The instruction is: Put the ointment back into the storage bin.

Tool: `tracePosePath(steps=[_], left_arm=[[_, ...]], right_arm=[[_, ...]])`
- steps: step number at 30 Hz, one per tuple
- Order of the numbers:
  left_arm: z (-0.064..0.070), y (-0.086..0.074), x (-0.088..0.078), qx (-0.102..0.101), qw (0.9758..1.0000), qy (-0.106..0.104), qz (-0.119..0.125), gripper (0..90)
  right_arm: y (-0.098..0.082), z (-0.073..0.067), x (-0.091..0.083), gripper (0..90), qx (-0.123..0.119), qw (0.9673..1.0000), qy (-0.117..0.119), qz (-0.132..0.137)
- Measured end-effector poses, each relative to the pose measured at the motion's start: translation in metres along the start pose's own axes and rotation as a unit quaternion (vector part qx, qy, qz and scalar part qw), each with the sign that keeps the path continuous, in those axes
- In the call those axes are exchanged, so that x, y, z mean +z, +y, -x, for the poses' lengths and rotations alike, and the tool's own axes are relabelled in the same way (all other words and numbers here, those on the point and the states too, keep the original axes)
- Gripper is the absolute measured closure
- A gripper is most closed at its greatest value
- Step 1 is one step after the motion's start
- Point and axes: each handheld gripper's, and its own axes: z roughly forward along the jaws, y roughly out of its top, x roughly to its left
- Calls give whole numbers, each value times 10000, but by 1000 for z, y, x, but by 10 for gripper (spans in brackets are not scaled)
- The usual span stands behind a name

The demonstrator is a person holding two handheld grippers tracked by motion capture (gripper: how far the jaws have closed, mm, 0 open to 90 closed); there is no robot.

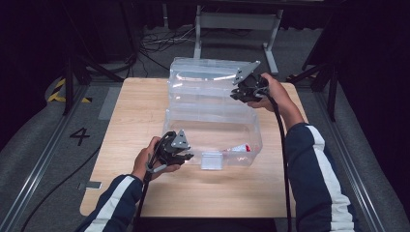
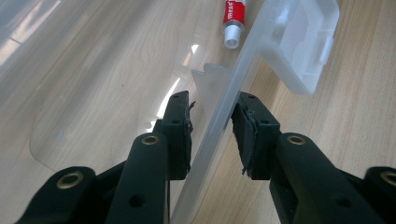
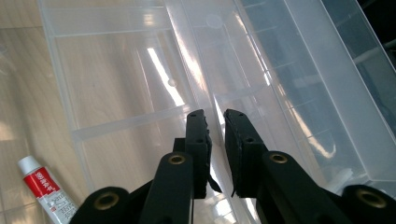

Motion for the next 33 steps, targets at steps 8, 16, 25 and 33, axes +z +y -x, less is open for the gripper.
tracePosePath(steps=[8, 16, 25, 33], left_arm=[[1, 1, 1, -175, 9998, 60, 21, 657], [7, 2, 4, -274, 9992, 276, 107, 617], [3, 6, 7, -317, 9990, 289, 103, 612], [-4, 9, 12, -290, 9991, 296, 114, 610]], right_arm=[[-3, -11, -11, 827, -119, 9998, 90, 113], [-4, -27, -21, 830, -291, 9995, 82, 136], [-8, -26, -19, 829, -293, 9990, 28, 336], [-7, -25, -18, 828, -332, 9991, -59, 251]])
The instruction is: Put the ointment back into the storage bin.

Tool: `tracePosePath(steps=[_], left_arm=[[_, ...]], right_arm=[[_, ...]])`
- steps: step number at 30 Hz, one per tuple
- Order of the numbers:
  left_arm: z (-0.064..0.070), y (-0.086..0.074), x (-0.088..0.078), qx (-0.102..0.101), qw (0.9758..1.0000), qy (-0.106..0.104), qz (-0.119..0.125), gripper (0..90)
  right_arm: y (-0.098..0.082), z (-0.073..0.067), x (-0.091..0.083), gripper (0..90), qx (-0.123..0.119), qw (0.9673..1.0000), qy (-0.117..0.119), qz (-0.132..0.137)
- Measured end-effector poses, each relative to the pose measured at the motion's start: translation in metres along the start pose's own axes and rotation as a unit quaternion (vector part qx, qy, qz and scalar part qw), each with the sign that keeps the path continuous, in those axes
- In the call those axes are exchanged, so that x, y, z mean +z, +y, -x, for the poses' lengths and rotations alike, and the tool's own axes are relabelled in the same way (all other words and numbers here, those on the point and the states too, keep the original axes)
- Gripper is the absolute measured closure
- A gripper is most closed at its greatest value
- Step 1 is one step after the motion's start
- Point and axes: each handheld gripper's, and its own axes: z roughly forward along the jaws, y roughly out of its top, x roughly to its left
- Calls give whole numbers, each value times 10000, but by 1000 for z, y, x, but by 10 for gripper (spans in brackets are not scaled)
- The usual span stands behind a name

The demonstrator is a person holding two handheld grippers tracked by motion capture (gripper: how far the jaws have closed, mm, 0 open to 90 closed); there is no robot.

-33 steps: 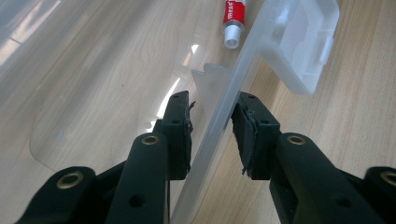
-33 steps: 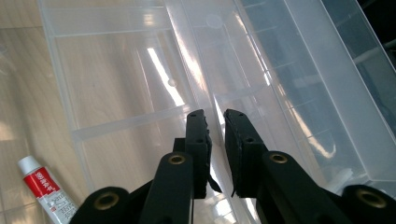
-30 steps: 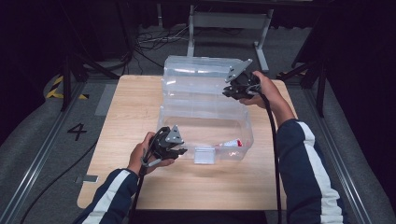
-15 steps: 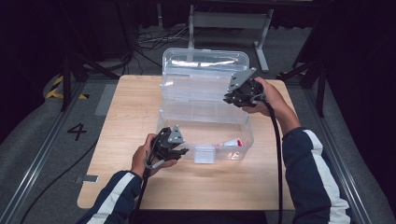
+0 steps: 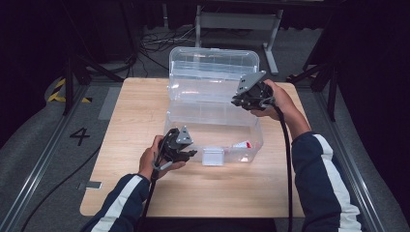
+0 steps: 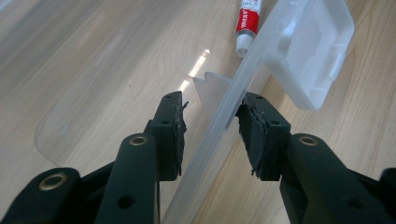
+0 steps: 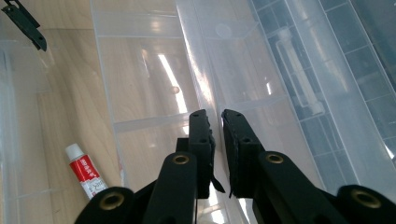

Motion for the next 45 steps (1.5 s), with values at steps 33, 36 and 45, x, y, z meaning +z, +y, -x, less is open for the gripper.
tracePosePath(steps=[33, 36, 45], left_arm=[[-7, 5, 7, 18, 10000, 51, 69, 586], [-7, 5, 7, 36, 9999, 69, 70, 585], [-5, 4, 8, 93, 9998, 152, 116, 572]], right_arm=[[-11, -6, -4, 816, 135, 9997, 56, 176], [-11, -8, -4, 816, 144, 9997, 56, 171], [-14, -12, -6, 813, 136, 9996, 77, 224]])
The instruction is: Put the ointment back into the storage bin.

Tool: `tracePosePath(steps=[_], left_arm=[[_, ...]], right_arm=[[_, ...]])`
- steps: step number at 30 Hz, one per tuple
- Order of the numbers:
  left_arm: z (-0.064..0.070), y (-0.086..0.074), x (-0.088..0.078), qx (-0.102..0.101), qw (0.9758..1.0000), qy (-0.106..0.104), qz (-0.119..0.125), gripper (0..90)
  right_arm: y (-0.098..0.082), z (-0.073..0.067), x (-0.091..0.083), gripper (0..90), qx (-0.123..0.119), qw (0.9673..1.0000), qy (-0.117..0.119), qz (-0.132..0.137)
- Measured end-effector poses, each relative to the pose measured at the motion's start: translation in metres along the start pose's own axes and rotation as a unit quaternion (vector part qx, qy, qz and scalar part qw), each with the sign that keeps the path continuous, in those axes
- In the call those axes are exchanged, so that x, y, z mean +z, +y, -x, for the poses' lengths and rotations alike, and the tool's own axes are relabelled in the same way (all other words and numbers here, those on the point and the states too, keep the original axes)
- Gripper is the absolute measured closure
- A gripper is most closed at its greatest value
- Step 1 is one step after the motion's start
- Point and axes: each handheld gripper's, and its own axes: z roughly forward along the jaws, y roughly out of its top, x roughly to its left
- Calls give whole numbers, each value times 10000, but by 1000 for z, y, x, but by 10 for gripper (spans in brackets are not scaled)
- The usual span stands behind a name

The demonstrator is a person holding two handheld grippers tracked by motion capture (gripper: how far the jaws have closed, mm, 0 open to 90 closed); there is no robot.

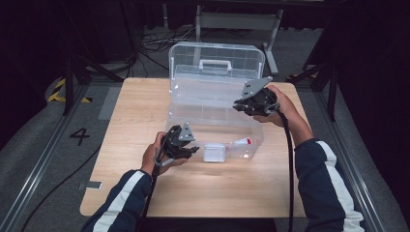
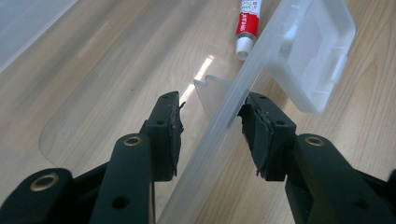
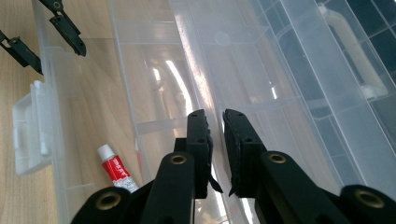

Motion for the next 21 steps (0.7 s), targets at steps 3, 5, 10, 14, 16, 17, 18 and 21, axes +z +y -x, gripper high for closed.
tracePosePath(steps=[3, 5, 10, 14, 16, 17, 18, 21], left_arm=[[1, 0, 0, 2, 10000, 21, 15, 563], [1, 0, 0, 2, 10000, 26, 18, 561], [2, -1, 0, 4, 10000, 77, 22, 551], [3, -1, 1, -38, 10000, 78, 46, 544], [3, -1, 1, -118, 9999, 76, 93, 533], [3, -1, 1, -115, 9998, 85, 103, 531], [3, -1, 1, -133, 9998, 79, 106, 530], [4, -1, 1, -178, 9996, 69, 191, 532]], right_arm=[[-1, -4, 0, 804, -3, 9999, -96, 33], [-2, -5, 0, 804, 7, 9999, -128, 38], [-7, -8, -2, 799, 102, 9998, -85, 168], [-8, -12, -2, 793, 100, 9997, -111, 193], [-9, -15, -2, 786, 168, 9995, -168, 193], [-9, -16, -2, 784, 135, 9995, -206, 187], [-9, -17, -3, 780, 157, 9995, -222, 184], [-11, -18, -2, 778, 195, 9992, -230, 261]])
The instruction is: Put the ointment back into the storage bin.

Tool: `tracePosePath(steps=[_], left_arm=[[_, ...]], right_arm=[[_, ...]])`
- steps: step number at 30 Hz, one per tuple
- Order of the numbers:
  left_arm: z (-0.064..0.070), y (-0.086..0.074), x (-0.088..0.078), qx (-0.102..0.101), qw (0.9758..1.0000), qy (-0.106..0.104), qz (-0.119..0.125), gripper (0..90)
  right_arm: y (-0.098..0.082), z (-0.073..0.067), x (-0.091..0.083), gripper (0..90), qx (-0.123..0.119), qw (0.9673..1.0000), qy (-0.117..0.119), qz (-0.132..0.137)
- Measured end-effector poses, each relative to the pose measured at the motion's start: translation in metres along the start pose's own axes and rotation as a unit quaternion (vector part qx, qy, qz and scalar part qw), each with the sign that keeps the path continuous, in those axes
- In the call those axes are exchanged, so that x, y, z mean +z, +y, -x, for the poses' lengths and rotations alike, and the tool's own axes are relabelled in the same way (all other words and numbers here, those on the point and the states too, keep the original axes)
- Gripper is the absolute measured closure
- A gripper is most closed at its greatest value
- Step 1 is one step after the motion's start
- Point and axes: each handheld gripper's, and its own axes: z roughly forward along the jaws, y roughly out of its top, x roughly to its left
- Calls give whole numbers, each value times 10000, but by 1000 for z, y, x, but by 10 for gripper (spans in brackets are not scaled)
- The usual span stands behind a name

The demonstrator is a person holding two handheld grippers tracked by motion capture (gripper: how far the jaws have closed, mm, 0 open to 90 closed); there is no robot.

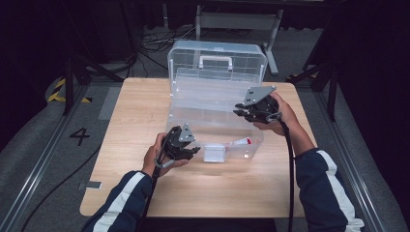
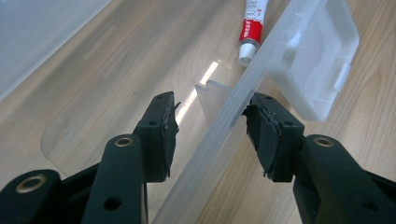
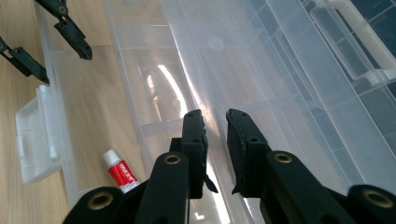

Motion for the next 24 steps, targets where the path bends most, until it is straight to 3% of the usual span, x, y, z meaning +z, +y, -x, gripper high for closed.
tracePosePath(steps=[9, 15, 19, 20, 24], left_arm=[[1, -2, -7, 109, 9998, -35, 166, 578], [1, -2, -11, 165, 9998, 45, 127, 612], [-1, -3, -16, 54, 9998, -22, 200, 576], [-2, -4, -18, 30, 9998, -23, 200, 526], [-3, -7, -29, 98, 9993, -74, 351, 519]], right_arm=[[-6, -8, -1, 763, 187, 9997, -65, 133], [-12, -11, -1, 752, 369, 9989, 12, 290], [-13, -12, -2, 750, 376, 9988, 11, 307], [-13, -12, -2, 750, 379, 9988, 16, 319], [-15, -13, -2, 751, 349, 9988, 57, 335]])
